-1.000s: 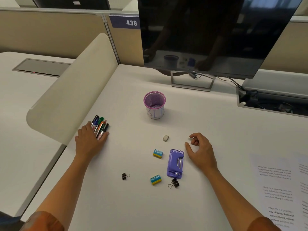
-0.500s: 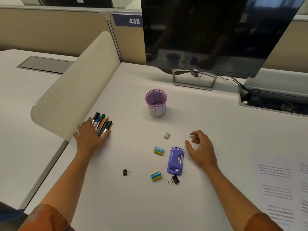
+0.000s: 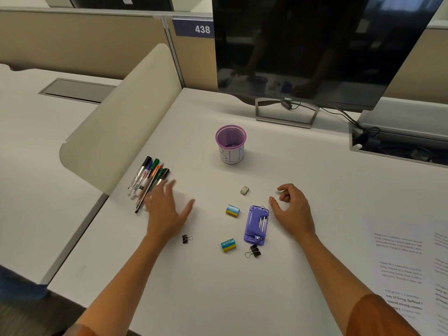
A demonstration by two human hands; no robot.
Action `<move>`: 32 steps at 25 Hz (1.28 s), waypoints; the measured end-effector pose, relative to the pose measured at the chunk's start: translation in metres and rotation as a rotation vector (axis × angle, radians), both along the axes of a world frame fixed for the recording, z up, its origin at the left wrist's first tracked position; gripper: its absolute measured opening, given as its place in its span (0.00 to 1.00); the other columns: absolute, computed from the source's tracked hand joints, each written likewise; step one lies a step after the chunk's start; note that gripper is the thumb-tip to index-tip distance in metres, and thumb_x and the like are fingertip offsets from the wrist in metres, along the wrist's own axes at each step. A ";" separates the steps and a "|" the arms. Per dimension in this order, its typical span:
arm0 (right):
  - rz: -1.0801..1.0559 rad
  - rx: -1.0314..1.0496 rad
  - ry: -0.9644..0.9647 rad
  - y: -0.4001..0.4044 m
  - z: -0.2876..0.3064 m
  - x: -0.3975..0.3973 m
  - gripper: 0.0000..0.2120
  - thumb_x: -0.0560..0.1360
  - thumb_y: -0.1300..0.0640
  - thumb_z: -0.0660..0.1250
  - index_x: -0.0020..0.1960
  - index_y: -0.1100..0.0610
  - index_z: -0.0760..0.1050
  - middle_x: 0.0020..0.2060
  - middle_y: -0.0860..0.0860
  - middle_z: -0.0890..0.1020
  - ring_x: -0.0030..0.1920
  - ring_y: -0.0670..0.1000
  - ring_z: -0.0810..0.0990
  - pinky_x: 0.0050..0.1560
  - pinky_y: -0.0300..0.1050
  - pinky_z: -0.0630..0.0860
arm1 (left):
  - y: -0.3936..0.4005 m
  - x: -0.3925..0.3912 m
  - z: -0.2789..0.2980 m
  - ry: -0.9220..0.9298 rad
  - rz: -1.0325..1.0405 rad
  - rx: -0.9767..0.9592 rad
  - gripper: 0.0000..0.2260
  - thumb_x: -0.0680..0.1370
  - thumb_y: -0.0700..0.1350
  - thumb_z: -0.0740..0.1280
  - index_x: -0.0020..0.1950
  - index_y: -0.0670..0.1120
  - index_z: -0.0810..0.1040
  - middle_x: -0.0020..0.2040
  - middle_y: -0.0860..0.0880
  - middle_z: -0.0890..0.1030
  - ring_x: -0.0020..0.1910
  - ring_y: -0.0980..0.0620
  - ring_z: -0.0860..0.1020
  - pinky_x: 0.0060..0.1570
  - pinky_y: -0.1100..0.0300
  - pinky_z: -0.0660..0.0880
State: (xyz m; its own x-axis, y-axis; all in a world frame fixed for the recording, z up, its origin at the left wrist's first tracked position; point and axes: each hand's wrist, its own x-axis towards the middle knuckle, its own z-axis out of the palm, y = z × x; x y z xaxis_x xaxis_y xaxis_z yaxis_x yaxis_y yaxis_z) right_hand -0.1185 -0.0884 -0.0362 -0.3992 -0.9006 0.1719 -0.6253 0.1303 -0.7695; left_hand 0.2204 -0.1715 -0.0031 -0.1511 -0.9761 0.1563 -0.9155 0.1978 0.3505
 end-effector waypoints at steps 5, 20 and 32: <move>0.027 0.013 0.014 0.001 0.002 0.001 0.11 0.74 0.48 0.72 0.53 0.48 0.73 0.39 0.45 0.75 0.44 0.47 0.76 0.44 0.42 0.76 | 0.074 -0.041 -0.009 0.020 -0.223 0.096 0.39 0.69 0.76 0.59 0.72 0.53 0.64 0.72 0.49 0.66 0.74 0.49 0.62 0.75 0.38 0.53; 0.031 -0.021 -0.218 -0.001 0.016 0.017 0.15 0.73 0.51 0.75 0.57 0.51 0.75 0.47 0.46 0.80 0.49 0.48 0.78 0.53 0.49 0.79 | 0.130 -0.118 -0.021 0.209 -0.181 0.102 0.46 0.68 0.64 0.69 0.79 0.45 0.55 0.78 0.48 0.61 0.79 0.49 0.57 0.78 0.42 0.49; 0.492 0.447 0.017 -0.043 0.047 0.065 0.34 0.67 0.49 0.80 0.68 0.51 0.69 0.64 0.48 0.70 0.56 0.47 0.74 0.57 0.42 0.74 | 0.105 -0.086 -0.032 0.278 -0.097 0.119 0.30 0.79 0.51 0.67 0.78 0.46 0.60 0.77 0.46 0.65 0.75 0.48 0.64 0.74 0.52 0.64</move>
State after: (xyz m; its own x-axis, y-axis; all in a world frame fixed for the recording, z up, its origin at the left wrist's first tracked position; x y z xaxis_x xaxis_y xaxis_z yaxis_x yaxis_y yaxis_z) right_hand -0.0533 -0.1318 0.0112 0.0760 -0.9632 -0.2576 -0.7050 0.1308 -0.6970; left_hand 0.1340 -0.0666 -0.0353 -0.2123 -0.9731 0.0900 -0.7600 0.2223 0.6108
